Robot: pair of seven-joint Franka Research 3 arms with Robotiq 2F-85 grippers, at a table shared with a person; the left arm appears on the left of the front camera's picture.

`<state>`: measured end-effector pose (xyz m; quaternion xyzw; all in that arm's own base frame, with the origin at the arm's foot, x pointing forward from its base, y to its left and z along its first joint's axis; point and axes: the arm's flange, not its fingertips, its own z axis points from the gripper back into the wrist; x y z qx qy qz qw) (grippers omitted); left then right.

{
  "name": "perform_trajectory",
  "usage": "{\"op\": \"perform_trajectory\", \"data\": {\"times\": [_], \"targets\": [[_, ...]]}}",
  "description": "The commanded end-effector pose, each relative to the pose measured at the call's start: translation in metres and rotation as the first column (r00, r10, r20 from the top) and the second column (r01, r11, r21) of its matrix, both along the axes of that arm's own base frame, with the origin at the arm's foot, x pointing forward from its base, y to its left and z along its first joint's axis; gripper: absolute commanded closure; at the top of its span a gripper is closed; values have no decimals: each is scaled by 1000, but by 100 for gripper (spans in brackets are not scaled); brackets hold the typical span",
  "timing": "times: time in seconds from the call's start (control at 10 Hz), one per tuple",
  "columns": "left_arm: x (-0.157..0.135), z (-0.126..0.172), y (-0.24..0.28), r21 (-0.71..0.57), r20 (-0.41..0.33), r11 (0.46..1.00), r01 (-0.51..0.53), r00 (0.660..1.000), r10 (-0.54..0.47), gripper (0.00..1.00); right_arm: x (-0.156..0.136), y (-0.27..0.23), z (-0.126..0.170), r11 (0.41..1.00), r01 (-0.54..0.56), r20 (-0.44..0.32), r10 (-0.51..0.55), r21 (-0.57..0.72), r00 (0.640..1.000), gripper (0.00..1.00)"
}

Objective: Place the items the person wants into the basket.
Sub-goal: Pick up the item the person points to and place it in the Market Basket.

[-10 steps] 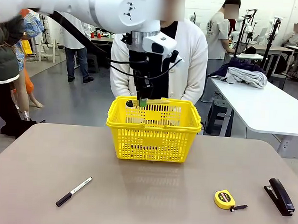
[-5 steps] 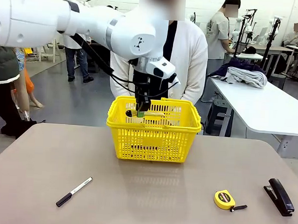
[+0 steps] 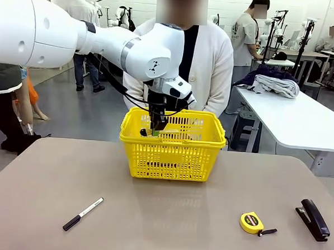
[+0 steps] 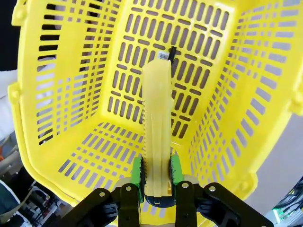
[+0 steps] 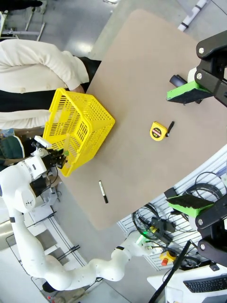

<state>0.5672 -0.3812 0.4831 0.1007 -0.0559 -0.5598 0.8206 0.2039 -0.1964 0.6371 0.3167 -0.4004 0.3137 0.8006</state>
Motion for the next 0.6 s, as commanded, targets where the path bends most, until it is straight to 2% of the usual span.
{"op": "perform_trajectory", "data": {"times": [0.0,0.5], "targets": [[-3,2,0,-6,-12,1000,21,1000,-21,72,1,0,2,1000,-13,20,13,19,1000,0],[-3,2,0,-6,-12,1000,21,1000,-21,72,1,0,2,1000,-13,20,13,19,1000,0]]}}
